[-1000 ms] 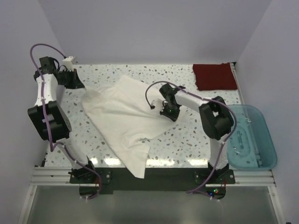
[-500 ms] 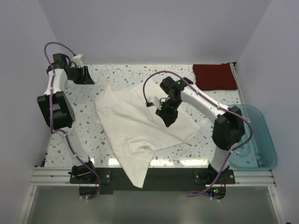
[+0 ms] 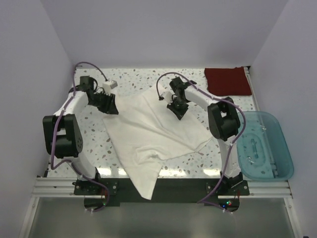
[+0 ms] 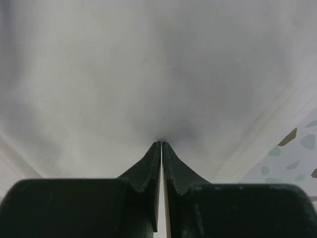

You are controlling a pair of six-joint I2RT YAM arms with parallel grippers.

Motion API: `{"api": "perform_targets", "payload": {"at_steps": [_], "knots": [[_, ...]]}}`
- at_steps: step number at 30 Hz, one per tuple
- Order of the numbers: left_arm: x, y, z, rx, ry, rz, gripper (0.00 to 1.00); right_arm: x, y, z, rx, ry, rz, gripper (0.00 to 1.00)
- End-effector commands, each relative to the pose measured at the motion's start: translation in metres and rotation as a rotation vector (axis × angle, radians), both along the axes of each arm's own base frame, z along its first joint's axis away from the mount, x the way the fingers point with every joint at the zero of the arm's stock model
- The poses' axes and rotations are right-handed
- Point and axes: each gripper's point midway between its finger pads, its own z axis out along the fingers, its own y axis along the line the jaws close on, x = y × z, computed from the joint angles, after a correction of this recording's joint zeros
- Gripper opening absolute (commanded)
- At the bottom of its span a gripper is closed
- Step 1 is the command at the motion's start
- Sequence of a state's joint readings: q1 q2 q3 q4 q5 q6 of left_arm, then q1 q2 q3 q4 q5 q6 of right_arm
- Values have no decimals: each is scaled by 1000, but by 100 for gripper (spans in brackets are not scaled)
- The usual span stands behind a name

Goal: Fold and stack the t-shirts
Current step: Flatten the tshirt out

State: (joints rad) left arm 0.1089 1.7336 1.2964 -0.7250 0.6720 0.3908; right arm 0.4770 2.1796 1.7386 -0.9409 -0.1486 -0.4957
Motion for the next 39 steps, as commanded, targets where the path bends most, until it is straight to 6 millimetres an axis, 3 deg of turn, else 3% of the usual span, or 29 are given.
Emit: {"api": "perform_targets", "payload": {"at_steps": [1, 5, 9, 11, 12, 17, 18, 19, 20, 22, 23, 27, 28, 30, 33, 36, 39], "knots": [[-22, -9, -22, 43, 36, -53, 38, 22, -10, 3, -72, -98, -46, 8], [-45, -10, -45, 99, 105, -88, 36, -14, -37, -13, -148, -35, 4, 4], [-61, 8, -65, 211, 174, -87, 30, -76, -73, -21, -227, 77, 62, 1], [-76, 14, -76, 251, 219, -110, 28, -101, -82, -18, -233, 127, 73, 1], [-80, 20, -80, 282, 234, -114, 27, -122, -88, -23, -235, 185, 84, 1], [-109, 37, -93, 378, 302, -174, 21, -182, -76, 6, -118, 308, 141, 5], [-107, 40, -92, 394, 294, -178, 20, -189, -61, 16, -27, 341, 146, 6], [-106, 38, -83, 379, 281, -191, 19, -198, -58, 27, 1, 380, 151, 6], [-93, 34, -70, 362, 222, -217, 19, -198, -52, 38, 48, 371, 156, 7], [-86, 13, -46, 259, 169, -259, 21, -183, -38, 56, 123, 318, 135, 7], [-72, -2, -27, 193, 113, -279, 21, -172, -38, 63, 140, 279, 111, 7], [-62, -40, -10, 139, 49, -336, 27, -109, -37, 79, 131, 76, 18, 8], [-52, -46, -13, 141, 26, -309, 27, -86, -42, 78, 98, -8, -5, 7], [-51, -57, -21, 147, 40, -322, 27, -57, -48, 70, 61, -61, -54, 7], [-47, -68, -41, 154, 72, -313, 27, -22, -50, 54, 19, -90, -98, 7], [-49, -63, -60, 206, 96, -300, 27, 0, -48, 39, -5, -125, -115, 7], [-56, -52, -77, 269, 133, -288, 26, 7, -52, 25, -42, -125, -123, 6]]}}
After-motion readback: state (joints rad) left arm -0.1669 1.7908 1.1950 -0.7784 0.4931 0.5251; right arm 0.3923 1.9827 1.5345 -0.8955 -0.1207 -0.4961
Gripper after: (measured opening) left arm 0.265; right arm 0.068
